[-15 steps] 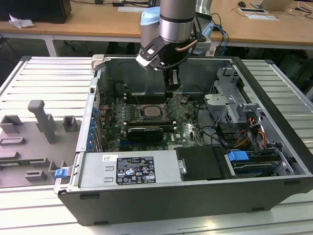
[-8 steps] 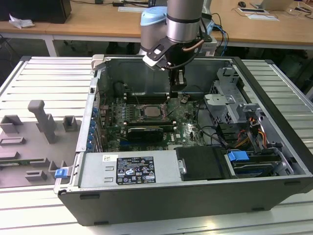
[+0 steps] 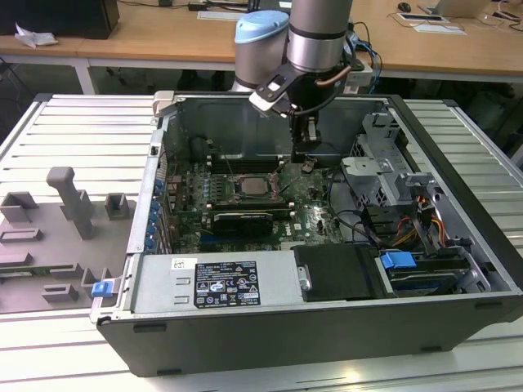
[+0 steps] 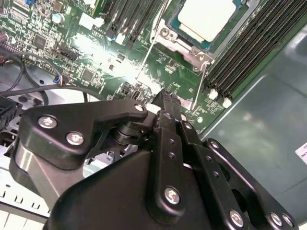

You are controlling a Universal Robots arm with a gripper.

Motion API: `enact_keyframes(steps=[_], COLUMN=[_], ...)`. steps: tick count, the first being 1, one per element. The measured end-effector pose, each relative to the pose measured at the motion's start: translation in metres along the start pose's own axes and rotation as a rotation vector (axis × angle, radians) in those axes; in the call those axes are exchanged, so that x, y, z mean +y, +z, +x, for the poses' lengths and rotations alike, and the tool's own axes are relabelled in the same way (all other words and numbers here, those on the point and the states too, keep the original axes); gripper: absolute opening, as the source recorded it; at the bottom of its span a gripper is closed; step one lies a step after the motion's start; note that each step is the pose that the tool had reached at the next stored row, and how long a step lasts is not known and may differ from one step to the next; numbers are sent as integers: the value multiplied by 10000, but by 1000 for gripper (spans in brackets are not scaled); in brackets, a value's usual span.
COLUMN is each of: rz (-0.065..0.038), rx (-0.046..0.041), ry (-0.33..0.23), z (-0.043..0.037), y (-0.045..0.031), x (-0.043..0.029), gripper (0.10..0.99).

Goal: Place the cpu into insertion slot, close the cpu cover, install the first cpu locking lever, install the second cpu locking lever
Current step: 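Close the cpu cover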

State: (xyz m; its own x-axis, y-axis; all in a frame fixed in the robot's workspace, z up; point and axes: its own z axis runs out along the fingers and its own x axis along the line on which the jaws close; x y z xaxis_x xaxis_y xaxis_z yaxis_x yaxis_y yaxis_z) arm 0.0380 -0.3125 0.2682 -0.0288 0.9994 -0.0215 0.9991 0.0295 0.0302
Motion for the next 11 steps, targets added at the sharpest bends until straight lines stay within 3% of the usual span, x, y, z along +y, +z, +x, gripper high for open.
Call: enact_keyframes(steps=[4, 11], rz=[4, 7], rx=[-2, -16], ry=[0, 0], z=[-2, -4], y=[2, 4], x=[72, 111], gripper=[106, 106])
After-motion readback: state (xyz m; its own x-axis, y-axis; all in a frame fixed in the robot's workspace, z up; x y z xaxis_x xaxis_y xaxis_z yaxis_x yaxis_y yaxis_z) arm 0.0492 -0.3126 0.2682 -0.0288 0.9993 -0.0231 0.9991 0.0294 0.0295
